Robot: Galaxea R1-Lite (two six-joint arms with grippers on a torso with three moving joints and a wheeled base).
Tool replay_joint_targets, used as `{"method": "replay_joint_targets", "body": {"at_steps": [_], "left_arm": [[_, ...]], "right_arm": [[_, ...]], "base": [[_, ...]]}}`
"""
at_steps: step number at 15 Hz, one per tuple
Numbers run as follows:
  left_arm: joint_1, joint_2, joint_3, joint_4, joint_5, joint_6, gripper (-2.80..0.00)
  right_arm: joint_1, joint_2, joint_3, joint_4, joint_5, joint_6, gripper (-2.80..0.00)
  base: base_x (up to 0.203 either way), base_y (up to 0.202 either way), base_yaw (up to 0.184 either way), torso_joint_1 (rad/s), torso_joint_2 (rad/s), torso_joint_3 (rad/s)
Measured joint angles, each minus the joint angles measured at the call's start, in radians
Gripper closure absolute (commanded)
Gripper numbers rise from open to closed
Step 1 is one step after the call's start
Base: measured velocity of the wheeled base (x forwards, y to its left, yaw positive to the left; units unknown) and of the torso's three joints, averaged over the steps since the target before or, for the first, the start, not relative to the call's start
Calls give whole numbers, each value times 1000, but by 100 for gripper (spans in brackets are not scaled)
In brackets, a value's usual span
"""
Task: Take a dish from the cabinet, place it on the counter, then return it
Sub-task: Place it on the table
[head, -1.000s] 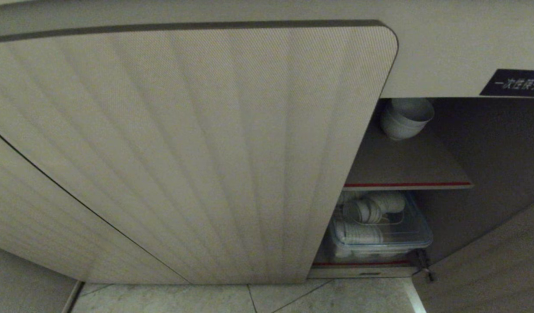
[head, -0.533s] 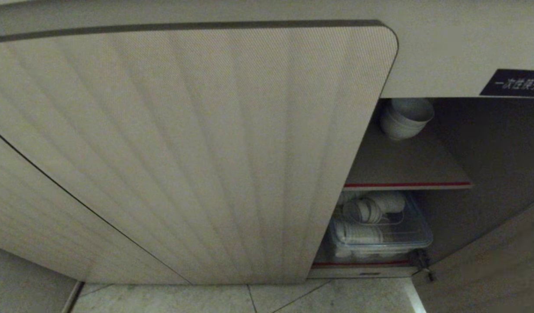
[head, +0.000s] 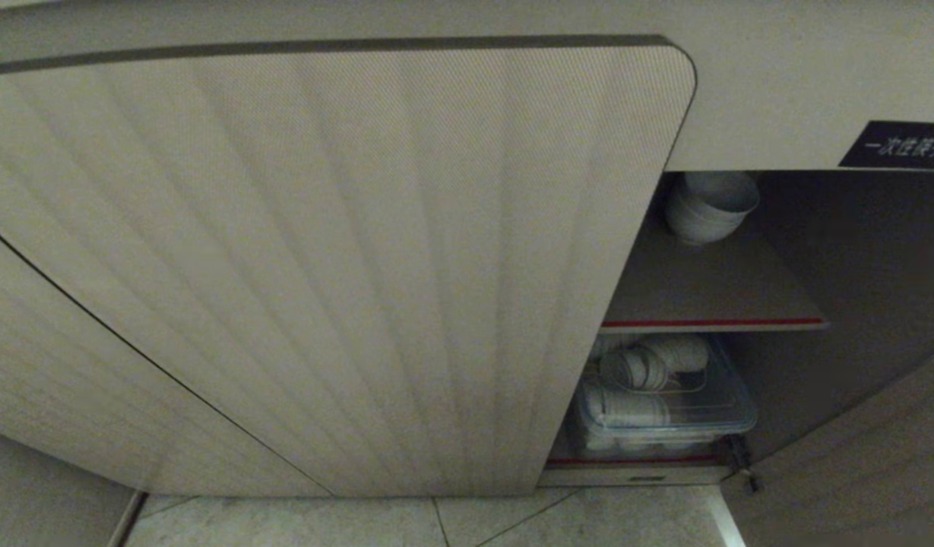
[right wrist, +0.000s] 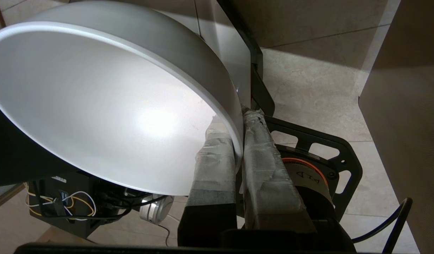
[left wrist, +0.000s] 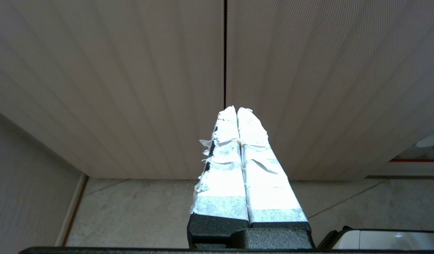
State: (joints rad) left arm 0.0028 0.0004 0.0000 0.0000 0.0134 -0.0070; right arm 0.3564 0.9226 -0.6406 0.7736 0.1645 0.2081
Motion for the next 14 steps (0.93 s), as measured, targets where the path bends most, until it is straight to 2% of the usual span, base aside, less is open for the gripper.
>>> {"method": "replay_joint_targets", "body": {"at_steps": [14], "left_arm": [[0,0,0,0,0,-1,0]], "right_arm": [[4,-7,-17,-1,-1,-5,0]], "base": [[0,0,0,0,0,0]]}}
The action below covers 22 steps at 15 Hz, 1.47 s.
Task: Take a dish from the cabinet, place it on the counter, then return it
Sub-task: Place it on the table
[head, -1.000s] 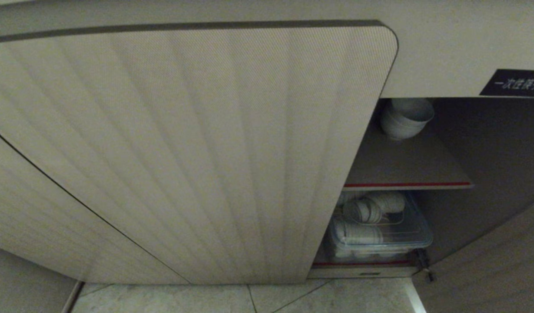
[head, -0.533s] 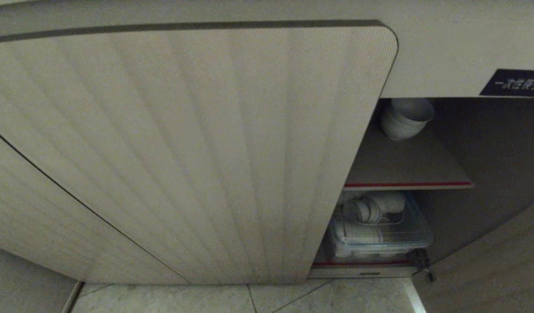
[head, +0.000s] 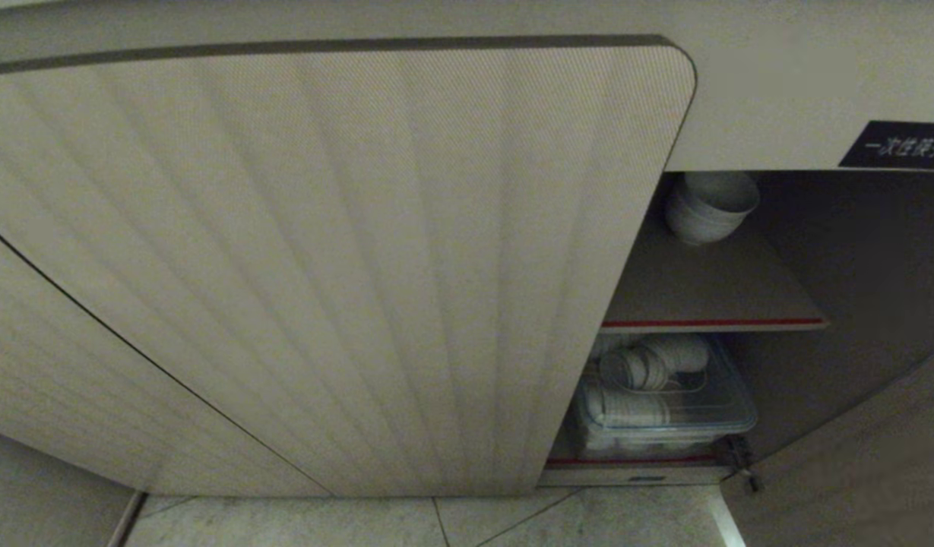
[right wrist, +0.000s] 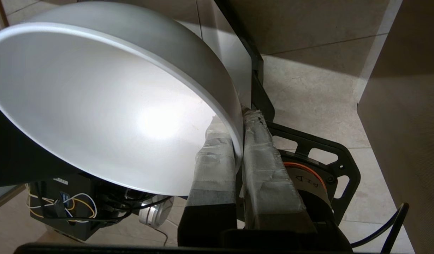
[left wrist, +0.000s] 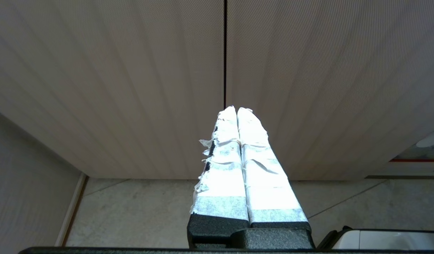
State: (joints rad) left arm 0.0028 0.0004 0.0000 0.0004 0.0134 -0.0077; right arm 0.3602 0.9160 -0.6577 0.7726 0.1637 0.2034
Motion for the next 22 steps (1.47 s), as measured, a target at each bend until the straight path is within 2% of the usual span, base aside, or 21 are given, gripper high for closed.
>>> {"method": "replay_joint_targets", "body": {"at_steps": [4,12,16,22], "left_arm": [[0,0,0,0,0,0,0],[0,0,0,0,0,0,0],[0,0,0,0,0,0,0],[0,0,0,0,0,0,0]], "right_arm": [[-1,-5,0,54,-1,-46,0],[0,-14,-7,72,-2,-51,0],[0,-16,-29,143,-2,-54,0],[0,-14,-50,174,-2,-79,0]], "base": [[0,0,0,0,0,0],[0,0,0,0,0,0],[0,0,0,0,0,0],[0,0,0,0,0,0]]}}
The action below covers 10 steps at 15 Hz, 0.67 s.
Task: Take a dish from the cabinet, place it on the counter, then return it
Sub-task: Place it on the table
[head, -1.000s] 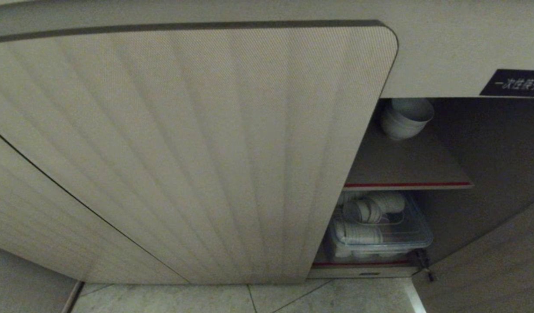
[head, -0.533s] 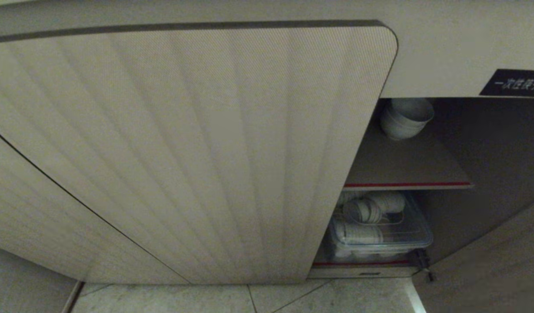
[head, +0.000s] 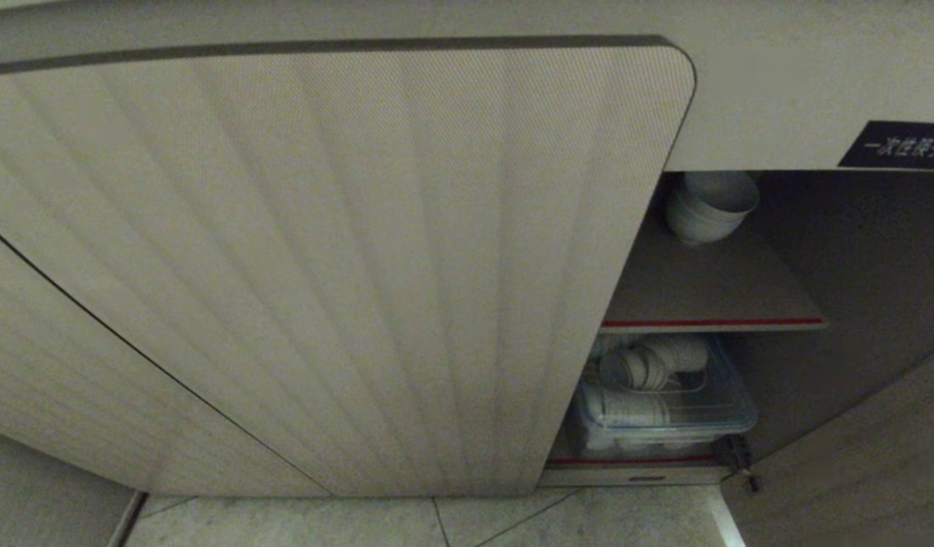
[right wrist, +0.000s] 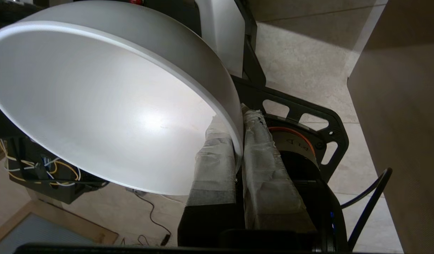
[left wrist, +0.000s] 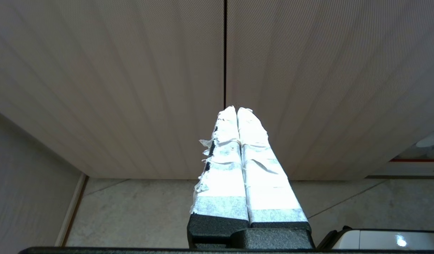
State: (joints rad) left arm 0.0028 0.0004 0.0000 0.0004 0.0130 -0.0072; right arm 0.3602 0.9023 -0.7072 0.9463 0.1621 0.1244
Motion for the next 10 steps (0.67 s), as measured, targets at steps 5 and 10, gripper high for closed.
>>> {"method": "replay_joint_targets", "body": {"at_steps": [5,10], "left_arm": [[0,0,0,0,0,0,0],[0,0,0,0,0,0,0]], "right_arm": [[1,4,-10,23,0,-6,0],[14,8,-10,54,0,-21,0]], "base": [[0,0,0,0,0,0],[0,0,0,0,0,0]]}}
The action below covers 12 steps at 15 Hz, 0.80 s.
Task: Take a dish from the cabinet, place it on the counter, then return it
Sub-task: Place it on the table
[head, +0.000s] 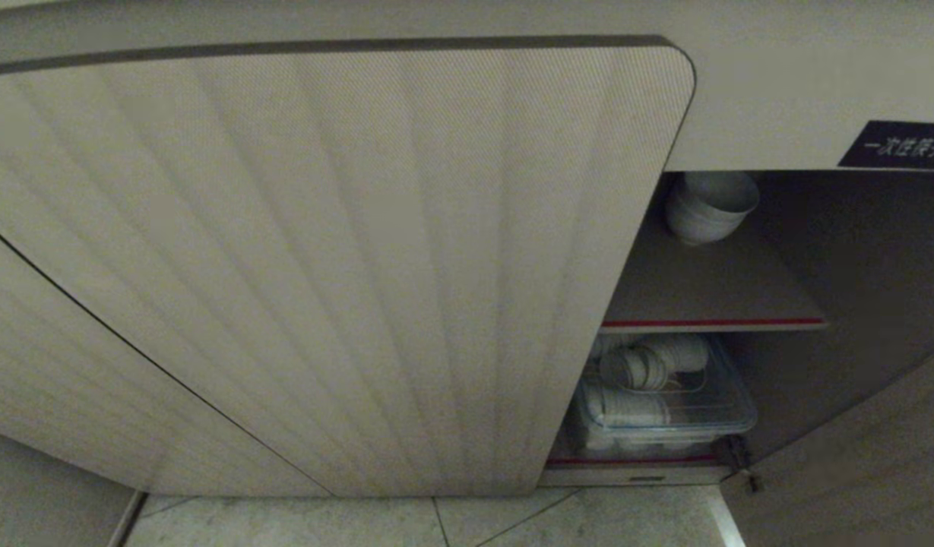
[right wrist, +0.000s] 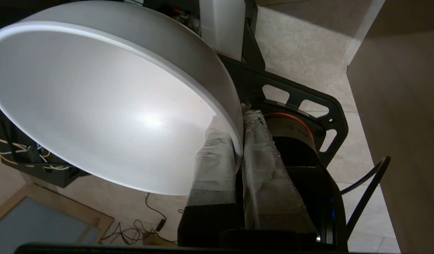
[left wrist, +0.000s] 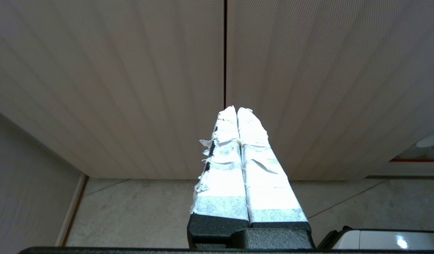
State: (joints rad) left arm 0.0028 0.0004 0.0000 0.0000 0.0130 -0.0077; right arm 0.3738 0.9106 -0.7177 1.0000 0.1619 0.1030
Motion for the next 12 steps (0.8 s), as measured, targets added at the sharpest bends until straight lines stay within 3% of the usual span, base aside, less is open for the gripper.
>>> {"method": "replay_joint_targets", "body": {"at_steps": [12], "left_arm": [[0,0,0,0,0,0,0]], "right_arm": [[21,11,1,7,-2,-1,0]], "base": [[0,0,0,0,0,0]]}}
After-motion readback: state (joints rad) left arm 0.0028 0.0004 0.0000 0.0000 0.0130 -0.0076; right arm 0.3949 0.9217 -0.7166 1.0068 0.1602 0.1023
